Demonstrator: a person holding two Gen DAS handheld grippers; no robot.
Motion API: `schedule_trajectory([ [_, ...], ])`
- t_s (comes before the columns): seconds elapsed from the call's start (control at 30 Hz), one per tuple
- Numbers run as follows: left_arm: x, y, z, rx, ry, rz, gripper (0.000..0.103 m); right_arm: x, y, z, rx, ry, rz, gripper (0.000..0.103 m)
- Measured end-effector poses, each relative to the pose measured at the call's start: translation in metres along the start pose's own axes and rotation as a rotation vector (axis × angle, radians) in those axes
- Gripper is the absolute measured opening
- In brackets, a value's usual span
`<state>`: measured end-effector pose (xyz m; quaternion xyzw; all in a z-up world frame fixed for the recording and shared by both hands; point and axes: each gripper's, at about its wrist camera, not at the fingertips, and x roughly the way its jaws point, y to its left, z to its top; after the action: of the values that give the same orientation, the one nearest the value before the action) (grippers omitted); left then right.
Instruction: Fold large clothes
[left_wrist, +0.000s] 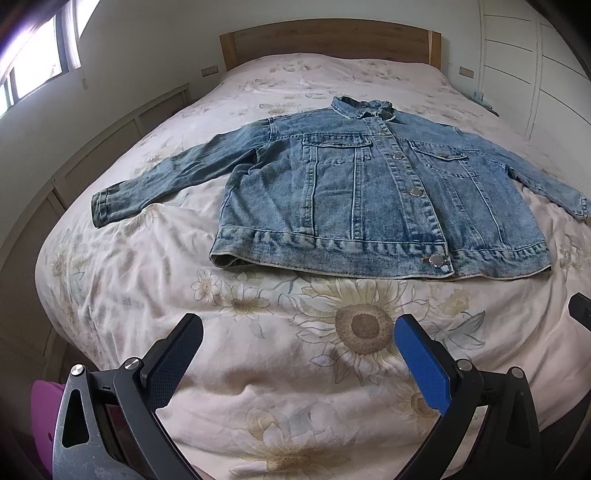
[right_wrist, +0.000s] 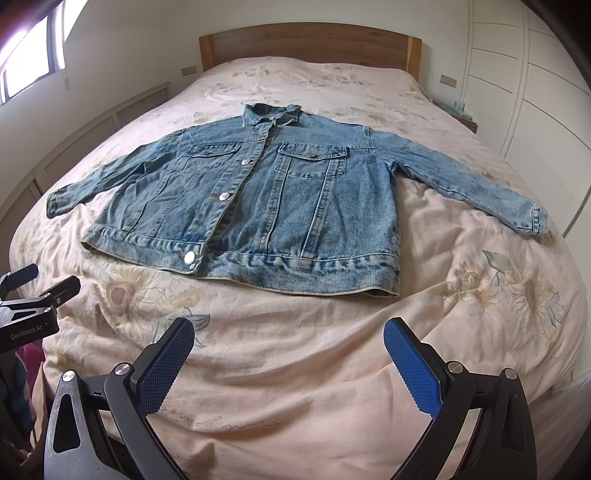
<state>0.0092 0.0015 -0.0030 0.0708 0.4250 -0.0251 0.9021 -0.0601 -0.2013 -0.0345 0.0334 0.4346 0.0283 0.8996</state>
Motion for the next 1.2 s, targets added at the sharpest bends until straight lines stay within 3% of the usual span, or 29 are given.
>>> schedule_trajectory([
  [0.43, -0.002, -0.001, 0.005, 0.011, -0.029, 0.009, 0.102, 0.005, -0.007, 0.000, 0.025, 0.009, 0.005, 0.102],
  [0.73, -0.006, 0.010, 0.028, -0.027, 0.000, -0.011, 0.102, 0.007, -0.025, 0.012, 0.074, -0.005, 0.009, 0.102],
  [0.9, -0.010, 0.019, 0.049, -0.074, 0.034, -0.023, 0.102, 0.008, -0.049, 0.026, 0.135, -0.028, 0.010, 0.102],
  [1.2, -0.020, 0.039, 0.086, -0.110, -0.016, 0.071, 0.102, 0.018, -0.132, 0.048, 0.294, -0.088, -0.067, 0.102],
])
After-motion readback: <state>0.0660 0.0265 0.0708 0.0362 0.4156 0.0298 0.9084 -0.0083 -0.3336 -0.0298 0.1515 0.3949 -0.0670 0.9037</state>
